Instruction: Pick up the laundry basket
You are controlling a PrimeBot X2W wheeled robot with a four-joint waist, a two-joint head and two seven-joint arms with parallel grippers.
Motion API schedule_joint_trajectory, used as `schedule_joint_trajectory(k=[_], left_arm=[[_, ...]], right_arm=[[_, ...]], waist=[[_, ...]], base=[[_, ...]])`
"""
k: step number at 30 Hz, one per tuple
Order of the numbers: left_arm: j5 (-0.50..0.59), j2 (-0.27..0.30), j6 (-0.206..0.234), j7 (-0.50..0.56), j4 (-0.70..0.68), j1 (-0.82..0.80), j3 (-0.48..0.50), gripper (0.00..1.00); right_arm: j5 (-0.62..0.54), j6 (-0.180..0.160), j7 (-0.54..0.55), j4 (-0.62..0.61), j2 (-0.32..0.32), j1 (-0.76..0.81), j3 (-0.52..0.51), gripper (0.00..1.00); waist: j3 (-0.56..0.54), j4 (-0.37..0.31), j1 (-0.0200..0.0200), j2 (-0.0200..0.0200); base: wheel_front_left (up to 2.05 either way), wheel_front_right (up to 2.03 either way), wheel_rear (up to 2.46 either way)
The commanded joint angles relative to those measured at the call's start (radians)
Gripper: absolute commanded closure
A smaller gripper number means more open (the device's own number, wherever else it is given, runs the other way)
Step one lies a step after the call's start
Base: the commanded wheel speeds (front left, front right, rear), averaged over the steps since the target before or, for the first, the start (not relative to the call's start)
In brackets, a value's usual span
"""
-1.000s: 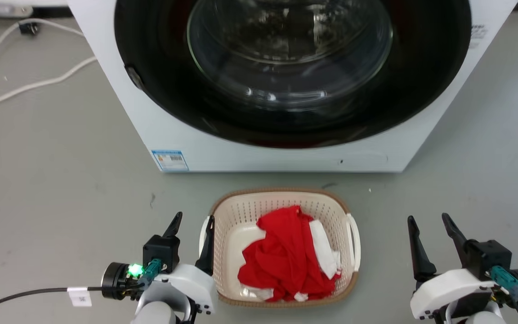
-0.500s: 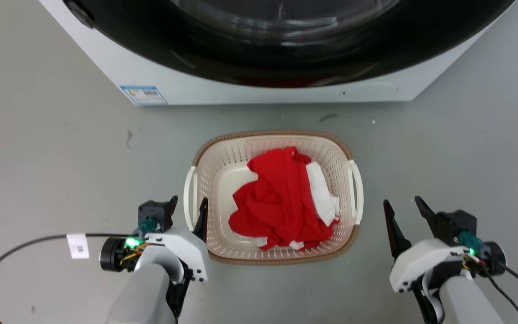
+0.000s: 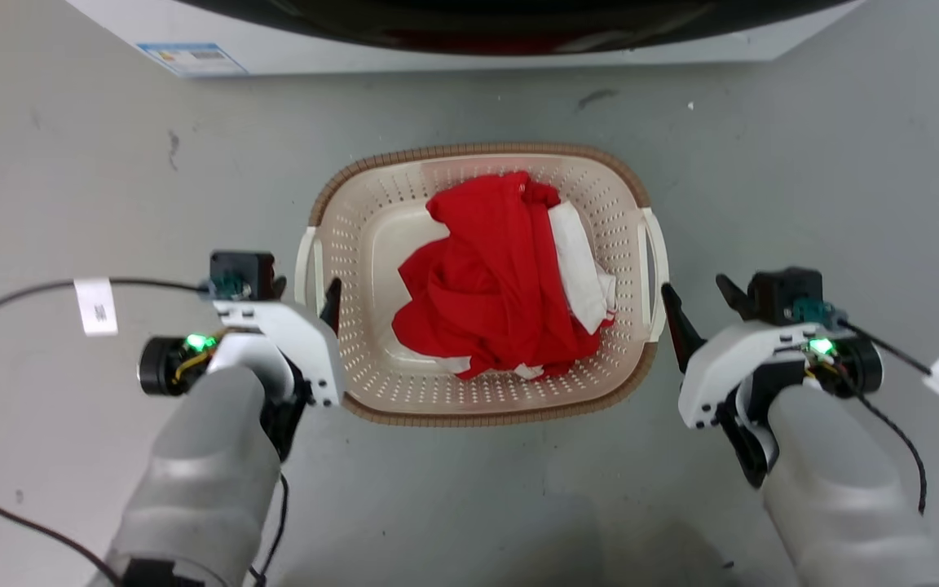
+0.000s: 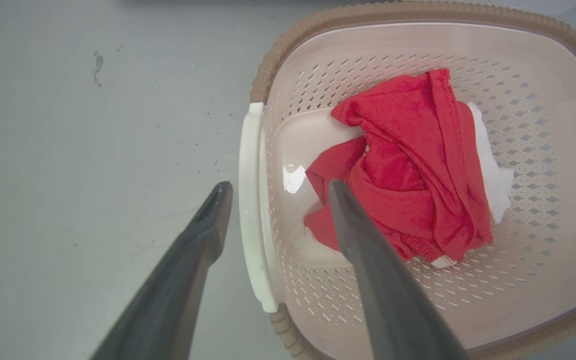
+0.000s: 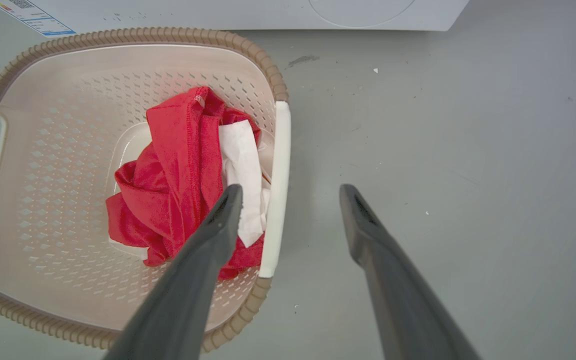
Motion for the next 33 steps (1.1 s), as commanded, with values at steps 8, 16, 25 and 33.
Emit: schedule_joint_trajectory(k=[8,16,25,33], left_arm=[[-0.041,0.027,-0.003,0.12,0.059,-0.122,-0.045,0.0],[-0.096,0.054,-0.004,0.187,0.067,-0.191,-0.094,0.0],[-0.147,0.066,-0.004,0.229,0.08,-0.232,-0.135,0.0],[-0.201,0.063,-0.004,0.236,0.07,-0.246,-0.165,1.0]], right_arm=[[0.089,0.0,0.05,0.117,0.001,-0.156,0.118,0.0],[0.176,-0.001,0.114,0.175,0.001,-0.254,0.231,0.0],[0.247,0.0,0.155,0.202,0.002,-0.318,0.315,0.0],[0.308,0.0,0.189,0.215,0.002,-0.34,0.373,1.0]], waist=[[0.092,-0.008,-0.0001,0.0],[0.156,-0.019,-0.0001,0.0],[0.205,-0.025,-0.0001,0.0],[0.224,-0.022,-0.0001,0.0]], base=[[0.0,0.0,0.0],[0.0,0.0,0.0],[0.0,0.0,0.0],[0.0,0.0,0.0]])
